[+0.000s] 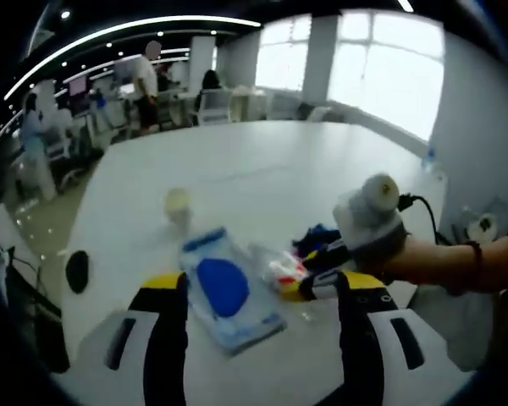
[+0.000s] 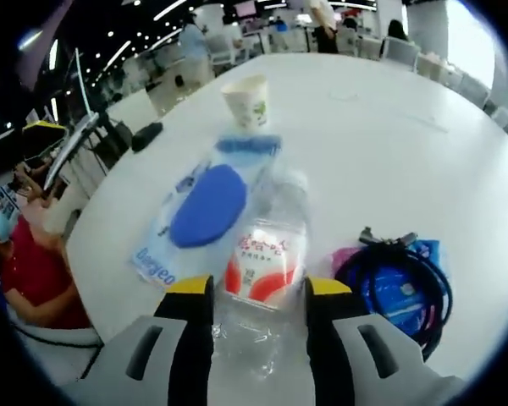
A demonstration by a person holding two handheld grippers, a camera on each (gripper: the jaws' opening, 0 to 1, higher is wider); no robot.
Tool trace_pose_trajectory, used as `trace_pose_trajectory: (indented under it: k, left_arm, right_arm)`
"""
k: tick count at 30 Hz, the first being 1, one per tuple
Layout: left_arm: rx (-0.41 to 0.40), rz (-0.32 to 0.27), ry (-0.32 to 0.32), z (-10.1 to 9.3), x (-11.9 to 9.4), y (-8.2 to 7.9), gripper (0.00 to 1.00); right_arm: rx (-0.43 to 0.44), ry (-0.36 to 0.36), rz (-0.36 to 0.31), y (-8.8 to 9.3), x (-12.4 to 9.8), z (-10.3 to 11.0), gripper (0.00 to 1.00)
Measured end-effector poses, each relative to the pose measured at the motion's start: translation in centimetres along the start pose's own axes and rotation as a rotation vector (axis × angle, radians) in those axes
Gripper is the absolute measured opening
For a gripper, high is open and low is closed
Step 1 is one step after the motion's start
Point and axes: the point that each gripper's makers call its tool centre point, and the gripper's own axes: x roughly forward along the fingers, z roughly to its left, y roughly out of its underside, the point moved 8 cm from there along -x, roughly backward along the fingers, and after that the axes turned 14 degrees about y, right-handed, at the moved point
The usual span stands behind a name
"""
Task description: Arrange the tabletop items into an orderly group along one side of the table until the central work area is clear of visible clutter.
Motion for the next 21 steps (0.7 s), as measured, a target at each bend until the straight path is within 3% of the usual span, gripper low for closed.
trace_pose_trajectory:
  k: [9,21]
  left_arm:
    - [-0.068,-0.032,0.024,0.3,1.2,0.0,0.63]
    - [-0.089,0.011,0.026,0.6,2.2,0.6,0.61]
  right_arm:
    - [0.065,0.007,0.060,0.5,0.6,0.2,0.45]
    - [0.086,0.006,0.060,0.6,0.6,0.1,0.41]
